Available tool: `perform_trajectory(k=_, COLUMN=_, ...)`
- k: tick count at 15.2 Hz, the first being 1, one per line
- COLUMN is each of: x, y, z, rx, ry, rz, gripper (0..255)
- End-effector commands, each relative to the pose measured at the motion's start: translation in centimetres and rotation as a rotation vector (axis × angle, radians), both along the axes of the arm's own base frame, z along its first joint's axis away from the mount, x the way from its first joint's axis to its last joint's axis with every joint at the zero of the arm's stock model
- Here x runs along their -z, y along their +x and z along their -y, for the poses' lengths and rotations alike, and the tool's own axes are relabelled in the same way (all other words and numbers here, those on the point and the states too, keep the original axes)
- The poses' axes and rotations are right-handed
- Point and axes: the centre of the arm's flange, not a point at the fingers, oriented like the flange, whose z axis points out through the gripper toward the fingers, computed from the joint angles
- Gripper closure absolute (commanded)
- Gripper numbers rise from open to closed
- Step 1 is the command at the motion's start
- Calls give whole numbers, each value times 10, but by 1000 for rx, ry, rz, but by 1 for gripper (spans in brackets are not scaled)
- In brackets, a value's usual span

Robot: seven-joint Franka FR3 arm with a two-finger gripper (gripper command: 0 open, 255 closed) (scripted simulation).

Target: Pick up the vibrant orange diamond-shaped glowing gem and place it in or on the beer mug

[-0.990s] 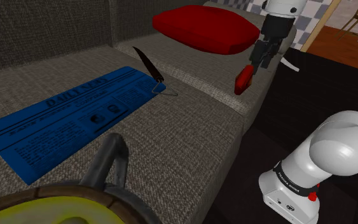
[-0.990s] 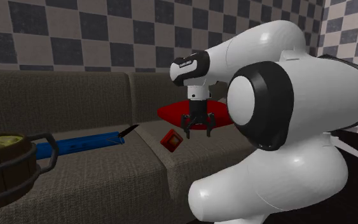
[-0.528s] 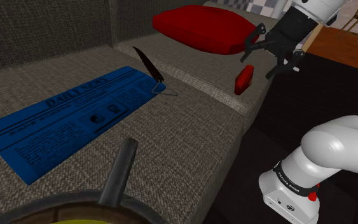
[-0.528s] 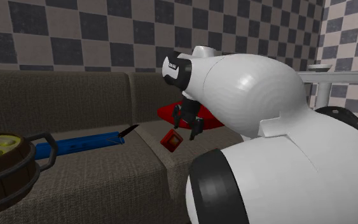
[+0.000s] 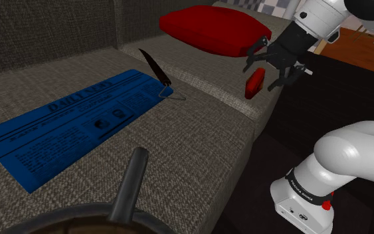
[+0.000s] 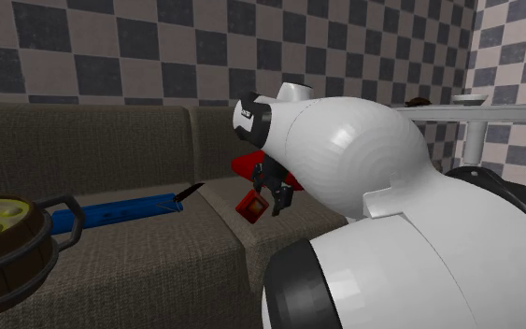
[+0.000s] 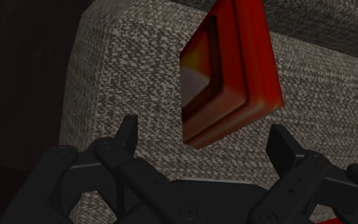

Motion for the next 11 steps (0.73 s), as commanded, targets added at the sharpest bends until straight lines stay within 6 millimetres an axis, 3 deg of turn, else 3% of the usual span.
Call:
perform_trajectory(k=1, x=2, y=0, z=0, rx=1, ry=0, rz=0, gripper=0)
perform_trajectory(k=6, x=2, y=0, z=0, rx=1, ry=0, rz=0, gripper=0)
perform_trajectory(k=7, x=2, y=0, z=0, rx=1, ry=0, rz=0, gripper=255)
perform_trajectory(k=11, x=2, y=0, z=0, rx=1, ry=0, rz=0, gripper=255)
